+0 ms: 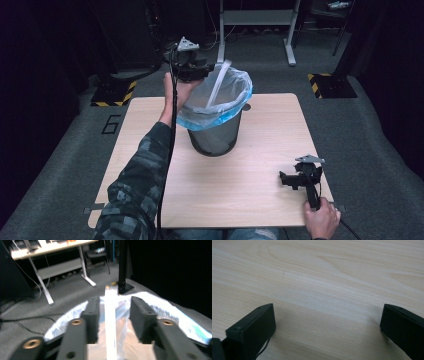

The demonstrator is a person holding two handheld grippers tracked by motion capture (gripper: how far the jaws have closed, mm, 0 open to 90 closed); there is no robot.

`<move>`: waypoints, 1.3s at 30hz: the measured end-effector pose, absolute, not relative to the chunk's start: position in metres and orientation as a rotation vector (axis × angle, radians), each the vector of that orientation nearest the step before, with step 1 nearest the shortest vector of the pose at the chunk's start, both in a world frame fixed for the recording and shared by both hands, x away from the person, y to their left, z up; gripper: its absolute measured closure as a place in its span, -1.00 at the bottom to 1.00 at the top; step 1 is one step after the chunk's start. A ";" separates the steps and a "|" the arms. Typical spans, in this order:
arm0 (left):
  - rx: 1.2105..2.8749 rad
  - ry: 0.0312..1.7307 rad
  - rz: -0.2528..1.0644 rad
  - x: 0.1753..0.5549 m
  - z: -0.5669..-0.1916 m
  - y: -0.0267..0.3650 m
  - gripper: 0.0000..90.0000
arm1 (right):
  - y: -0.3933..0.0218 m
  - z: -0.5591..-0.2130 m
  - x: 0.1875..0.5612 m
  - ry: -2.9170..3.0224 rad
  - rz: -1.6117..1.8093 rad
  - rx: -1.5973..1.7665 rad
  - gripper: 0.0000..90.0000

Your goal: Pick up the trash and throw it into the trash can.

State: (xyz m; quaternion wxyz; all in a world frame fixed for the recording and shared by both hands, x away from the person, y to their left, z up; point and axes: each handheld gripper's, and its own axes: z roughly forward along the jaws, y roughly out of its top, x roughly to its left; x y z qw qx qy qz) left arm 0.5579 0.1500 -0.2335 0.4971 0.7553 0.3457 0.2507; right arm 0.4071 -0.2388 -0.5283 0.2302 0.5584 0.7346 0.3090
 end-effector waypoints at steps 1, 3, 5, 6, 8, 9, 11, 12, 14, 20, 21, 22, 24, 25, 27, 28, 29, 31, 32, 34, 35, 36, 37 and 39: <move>1.835 0.847 0.596 0.558 -0.234 0.150 0.15 | -0.239 -0.528 0.407 2.020 0.850 1.537 -1.00; 1.851 0.852 0.586 0.555 -0.235 0.153 -0.03 | -0.239 -0.528 0.407 2.021 0.849 1.536 -1.00; 1.866 0.851 0.595 0.552 -0.235 0.154 -0.12 | -0.239 -0.528 0.407 2.022 0.849 1.536 -1.00; 1.876 0.852 0.587 0.550 -0.236 0.156 -0.16 | -0.239 -0.528 0.407 2.021 0.850 1.538 -1.00; 1.891 0.854 0.581 0.547 -0.236 0.160 -0.27 | -0.239 -0.528 0.407 2.023 0.847 1.534 -1.00; 1.895 0.857 0.579 0.545 -0.237 0.162 -0.31 | -0.239 -0.528 0.407 2.024 0.846 1.534 -1.00; 1.903 0.866 0.567 0.542 -0.237 0.167 -0.39 | -0.239 -0.528 0.407 2.022 0.847 1.535 -1.00; 1.910 0.870 0.557 0.541 -0.237 0.170 -0.43 | -0.239 -0.528 0.407 2.023 0.846 1.534 -1.00; 1.919 0.879 0.551 0.537 -0.236 0.176 -0.50 | -0.239 -0.528 0.407 2.022 0.847 1.535 -1.00; 1.963 0.881 0.545 0.523 -0.239 0.189 -0.62 | -0.239 -0.528 0.407 2.023 0.846 1.533 -1.00; 1.974 0.883 0.539 0.521 -0.240 0.192 -0.65 | -0.239 -0.528 0.407 2.024 0.846 1.532 -1.00; 1.979 0.886 0.536 0.519 -0.241 0.194 -0.66 | -0.239 -0.528 0.407 2.024 0.846 1.534 -1.00; 1.991 0.889 0.540 0.514 -0.244 0.200 -0.67 | -0.239 -0.528 0.407 2.023 0.845 1.538 -1.00; 1.992 0.894 0.537 0.512 -0.245 0.202 -0.67 | -0.239 -0.528 0.407 2.023 0.846 1.535 -1.00; 1.985 0.902 0.541 0.508 -0.247 0.207 -0.68 | -0.239 -0.528 0.407 2.024 0.846 1.532 -1.00; 1.993 0.897 0.550 0.507 -0.248 0.210 -0.68 | -0.239 -0.528 0.407 2.023 0.846 1.535 -1.00; 1.992 0.900 0.551 0.505 -0.249 0.212 -0.69 | -0.239 -0.528 0.407 2.023 0.846 1.536 -1.00; 1.993 0.904 0.552 0.501 -0.252 0.217 -0.70 | -0.239 -0.528 0.407 2.024 0.846 1.533 -1.00; 1.988 0.907 0.554 0.499 -0.253 0.219 -0.71 | -0.239 -0.528 0.407 2.023 0.847 1.535 -1.00; 1.986 0.910 0.561 0.495 -0.257 0.222 -0.71 | -0.239 -0.528 0.407 2.023 0.846 1.538 -1.00; 1.994 0.909 0.565 0.494 -0.258 0.224 -0.71 | -0.239 -0.528 0.407 2.023 0.846 1.537 -1.00; 2.001 0.913 0.567 0.492 -0.261 0.225 -0.71 | -0.239 -0.528 0.407 2.023 0.846 1.535 -1.00; 2.008 0.917 0.568 0.491 -0.263 0.227 -0.71 | -0.239 -0.528 0.407 2.023 0.846 1.534 -1.00; 2.008 0.923 0.572 0.488 -0.267 0.230 -0.71 | -0.239 -0.528 0.407 2.023 0.846 1.535 -1.00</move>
